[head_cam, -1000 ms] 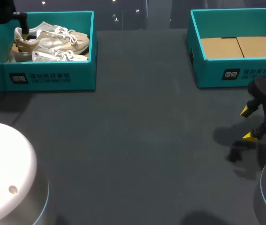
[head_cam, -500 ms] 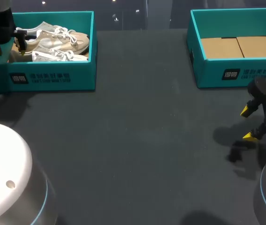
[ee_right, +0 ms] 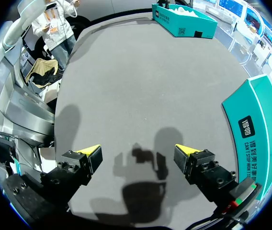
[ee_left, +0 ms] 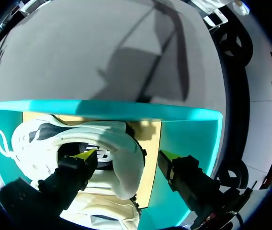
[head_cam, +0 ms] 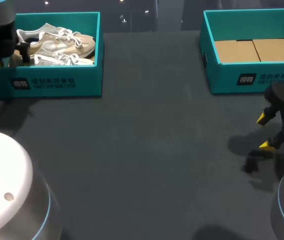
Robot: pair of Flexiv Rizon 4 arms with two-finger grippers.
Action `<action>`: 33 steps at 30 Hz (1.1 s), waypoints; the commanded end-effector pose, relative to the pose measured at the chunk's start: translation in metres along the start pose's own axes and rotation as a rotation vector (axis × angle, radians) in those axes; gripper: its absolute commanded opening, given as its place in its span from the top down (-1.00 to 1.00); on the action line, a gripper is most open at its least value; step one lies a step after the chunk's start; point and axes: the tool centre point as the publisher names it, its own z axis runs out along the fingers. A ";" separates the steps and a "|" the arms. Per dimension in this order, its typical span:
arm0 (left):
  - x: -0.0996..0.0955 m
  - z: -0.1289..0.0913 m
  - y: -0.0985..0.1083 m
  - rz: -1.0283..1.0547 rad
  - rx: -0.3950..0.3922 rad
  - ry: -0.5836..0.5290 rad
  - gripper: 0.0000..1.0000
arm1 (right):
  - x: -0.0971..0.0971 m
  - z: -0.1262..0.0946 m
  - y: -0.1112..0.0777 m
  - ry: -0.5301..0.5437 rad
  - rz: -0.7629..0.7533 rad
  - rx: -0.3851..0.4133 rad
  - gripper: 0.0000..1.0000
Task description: Take the shoe out of the shoebox, open the shoe tongue, remove and reinsert the insole, then place the shoe into the shoebox
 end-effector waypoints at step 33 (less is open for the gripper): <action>0.028 0.011 0.011 0.004 0.011 -0.016 1.00 | 0.002 0.000 0.000 -0.003 0.000 0.002 -1.00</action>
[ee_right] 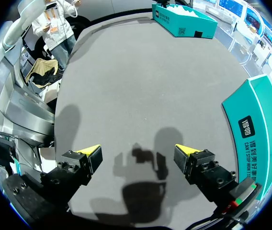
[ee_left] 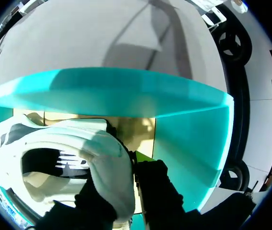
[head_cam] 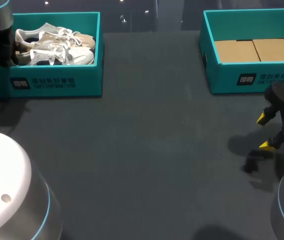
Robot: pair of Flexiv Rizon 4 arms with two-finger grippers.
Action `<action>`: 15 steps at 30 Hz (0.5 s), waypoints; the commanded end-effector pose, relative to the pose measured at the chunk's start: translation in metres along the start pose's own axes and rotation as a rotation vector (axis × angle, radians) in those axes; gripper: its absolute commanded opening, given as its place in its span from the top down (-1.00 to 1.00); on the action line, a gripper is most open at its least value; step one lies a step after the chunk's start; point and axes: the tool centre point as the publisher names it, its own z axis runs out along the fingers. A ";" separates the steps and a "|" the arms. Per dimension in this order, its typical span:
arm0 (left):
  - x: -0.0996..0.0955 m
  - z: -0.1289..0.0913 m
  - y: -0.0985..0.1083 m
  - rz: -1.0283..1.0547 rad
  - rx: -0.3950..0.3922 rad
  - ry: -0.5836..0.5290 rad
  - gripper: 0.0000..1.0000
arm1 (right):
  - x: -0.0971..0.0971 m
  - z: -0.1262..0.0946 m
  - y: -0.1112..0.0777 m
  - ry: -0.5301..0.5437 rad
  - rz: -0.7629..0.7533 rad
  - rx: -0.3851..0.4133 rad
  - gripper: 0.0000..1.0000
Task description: Take the shoe out of the shoebox, open the shoe tongue, remove and reinsert the insole, then place the shoe into the shoebox
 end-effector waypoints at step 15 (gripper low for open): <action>0.029 -0.094 0.018 -0.006 -0.017 -0.036 1.00 | 0.002 0.000 0.000 -0.003 0.000 0.002 -1.00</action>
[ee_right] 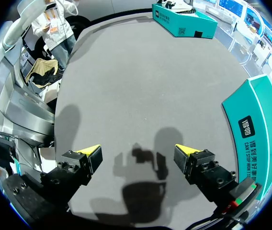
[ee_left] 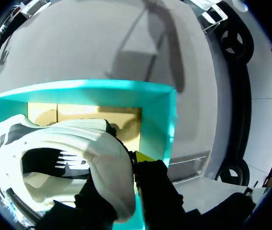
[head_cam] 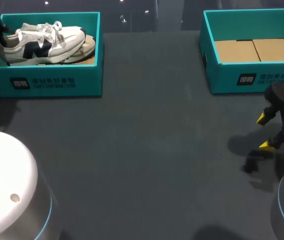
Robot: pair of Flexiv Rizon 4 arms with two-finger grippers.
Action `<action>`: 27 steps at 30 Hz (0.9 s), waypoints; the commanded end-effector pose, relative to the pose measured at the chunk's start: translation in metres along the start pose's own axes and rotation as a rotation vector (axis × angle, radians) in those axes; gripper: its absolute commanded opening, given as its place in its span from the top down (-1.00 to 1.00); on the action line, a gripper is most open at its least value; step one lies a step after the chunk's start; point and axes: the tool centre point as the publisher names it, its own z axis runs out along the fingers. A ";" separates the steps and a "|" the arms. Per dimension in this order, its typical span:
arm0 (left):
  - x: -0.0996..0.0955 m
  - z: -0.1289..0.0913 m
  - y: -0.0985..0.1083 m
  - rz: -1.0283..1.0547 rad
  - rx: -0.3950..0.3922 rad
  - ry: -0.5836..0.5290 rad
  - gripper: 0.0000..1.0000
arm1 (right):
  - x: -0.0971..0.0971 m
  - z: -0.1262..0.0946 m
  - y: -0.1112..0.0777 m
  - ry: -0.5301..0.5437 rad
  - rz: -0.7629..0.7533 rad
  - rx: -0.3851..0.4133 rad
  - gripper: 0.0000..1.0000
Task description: Take the shoe out of the shoebox, open the shoe tongue, remove and reinsert the insole, then place the shoe into the shoebox
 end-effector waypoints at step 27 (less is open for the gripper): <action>-0.040 -0.172 -0.065 0.029 0.014 0.103 1.00 | 0.002 0.000 0.000 -0.003 0.000 0.002 -1.00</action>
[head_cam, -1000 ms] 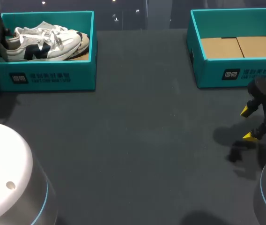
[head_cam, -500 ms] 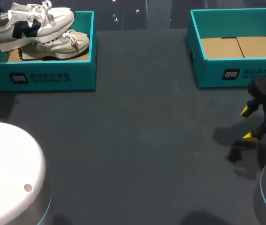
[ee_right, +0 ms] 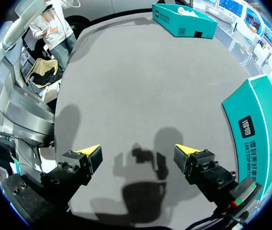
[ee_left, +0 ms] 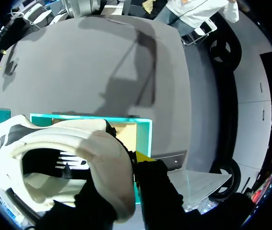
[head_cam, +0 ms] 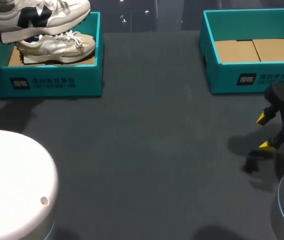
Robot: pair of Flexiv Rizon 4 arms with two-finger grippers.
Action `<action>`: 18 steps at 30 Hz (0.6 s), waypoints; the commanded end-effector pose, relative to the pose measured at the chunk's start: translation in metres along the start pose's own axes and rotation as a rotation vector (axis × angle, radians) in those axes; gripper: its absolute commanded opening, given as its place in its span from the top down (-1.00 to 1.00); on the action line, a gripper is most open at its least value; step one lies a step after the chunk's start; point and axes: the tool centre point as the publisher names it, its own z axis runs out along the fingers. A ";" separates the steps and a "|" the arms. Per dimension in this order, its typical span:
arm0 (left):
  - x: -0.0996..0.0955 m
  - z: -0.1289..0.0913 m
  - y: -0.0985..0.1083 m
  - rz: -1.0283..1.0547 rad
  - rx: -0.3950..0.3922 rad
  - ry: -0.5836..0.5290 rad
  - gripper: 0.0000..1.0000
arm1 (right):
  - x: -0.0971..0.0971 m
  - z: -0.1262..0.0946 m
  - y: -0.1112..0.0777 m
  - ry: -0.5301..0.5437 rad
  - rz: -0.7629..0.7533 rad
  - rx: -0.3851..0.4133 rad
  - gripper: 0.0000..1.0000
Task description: Take the shoe out of the shoebox, open the shoe tongue, remove and reinsert the insole, then place the shoe into the shoebox
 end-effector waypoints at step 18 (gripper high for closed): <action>-0.054 -0.030 -0.070 0.089 -0.040 0.026 1.00 | 0.002 0.000 0.000 -0.003 0.000 0.002 -1.00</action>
